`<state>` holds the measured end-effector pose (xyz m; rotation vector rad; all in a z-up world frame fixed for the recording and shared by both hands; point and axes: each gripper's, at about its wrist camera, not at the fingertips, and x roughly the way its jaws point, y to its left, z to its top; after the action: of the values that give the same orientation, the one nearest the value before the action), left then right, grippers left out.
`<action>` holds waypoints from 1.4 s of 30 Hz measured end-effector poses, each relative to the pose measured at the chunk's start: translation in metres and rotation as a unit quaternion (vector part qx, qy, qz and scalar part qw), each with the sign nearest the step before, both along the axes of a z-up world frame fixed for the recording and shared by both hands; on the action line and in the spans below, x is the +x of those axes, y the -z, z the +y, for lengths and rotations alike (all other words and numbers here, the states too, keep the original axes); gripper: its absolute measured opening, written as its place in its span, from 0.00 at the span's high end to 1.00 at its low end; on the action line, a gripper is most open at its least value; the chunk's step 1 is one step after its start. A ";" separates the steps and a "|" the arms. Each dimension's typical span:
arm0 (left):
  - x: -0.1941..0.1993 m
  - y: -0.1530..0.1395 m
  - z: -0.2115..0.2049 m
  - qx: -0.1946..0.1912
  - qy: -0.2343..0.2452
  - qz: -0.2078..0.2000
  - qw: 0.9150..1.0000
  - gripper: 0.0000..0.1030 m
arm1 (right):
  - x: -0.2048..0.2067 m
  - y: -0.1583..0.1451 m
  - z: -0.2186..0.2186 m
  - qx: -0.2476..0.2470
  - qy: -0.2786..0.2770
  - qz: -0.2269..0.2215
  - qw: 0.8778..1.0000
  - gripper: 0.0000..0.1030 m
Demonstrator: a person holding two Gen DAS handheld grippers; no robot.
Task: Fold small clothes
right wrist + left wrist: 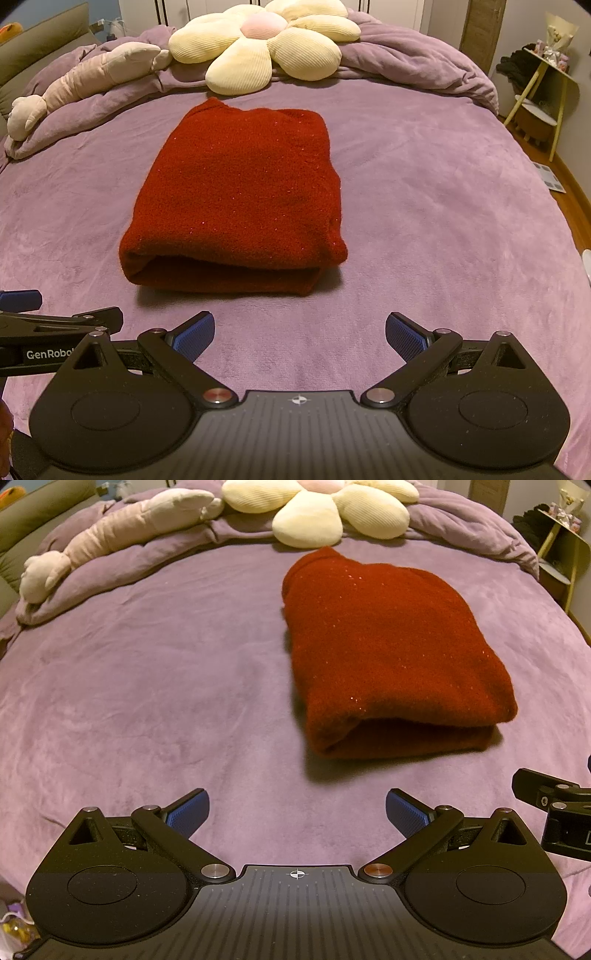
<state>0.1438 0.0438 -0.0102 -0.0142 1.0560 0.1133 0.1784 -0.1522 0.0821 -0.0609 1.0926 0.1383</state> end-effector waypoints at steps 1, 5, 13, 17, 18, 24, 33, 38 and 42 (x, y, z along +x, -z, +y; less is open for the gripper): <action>0.000 0.000 0.000 0.000 0.000 0.001 1.000 0.00 | 0.000 0.000 0.000 0.000 0.000 0.000 1.000 0.04; -0.001 0.000 0.000 0.000 0.000 0.001 1.000 0.00 | 0.000 0.000 0.000 0.001 0.000 0.000 1.000 0.04; -0.001 0.001 -0.001 -0.003 -0.001 0.001 1.000 0.00 | -0.001 -0.001 0.000 0.000 0.000 -0.001 1.000 0.04; -0.001 0.001 -0.001 -0.003 0.000 0.002 1.000 0.00 | -0.003 -0.002 0.001 -0.001 0.000 -0.004 1.000 0.04; -0.001 0.001 -0.001 -0.002 0.000 0.002 1.000 0.00 | -0.003 -0.002 0.001 -0.001 0.000 -0.004 1.000 0.04; -0.001 0.001 -0.001 -0.003 0.000 0.002 1.000 0.00 | -0.004 -0.002 0.000 -0.001 -0.001 -0.005 1.000 0.04; -0.001 0.000 -0.004 -0.001 0.002 0.001 1.000 0.00 | -0.004 -0.003 -0.001 -0.001 0.001 -0.006 1.000 0.04; 0.000 0.000 -0.004 0.001 0.003 0.003 1.000 0.00 | -0.005 -0.003 -0.001 0.000 0.001 -0.007 1.000 0.04; 0.000 0.000 -0.005 0.000 0.004 0.002 1.000 0.00 | -0.005 -0.003 -0.001 0.000 0.001 -0.006 1.000 0.04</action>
<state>0.1442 0.0392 -0.0102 -0.0087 1.0597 0.1063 0.1734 -0.1530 0.0850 -0.0608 1.0799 0.1362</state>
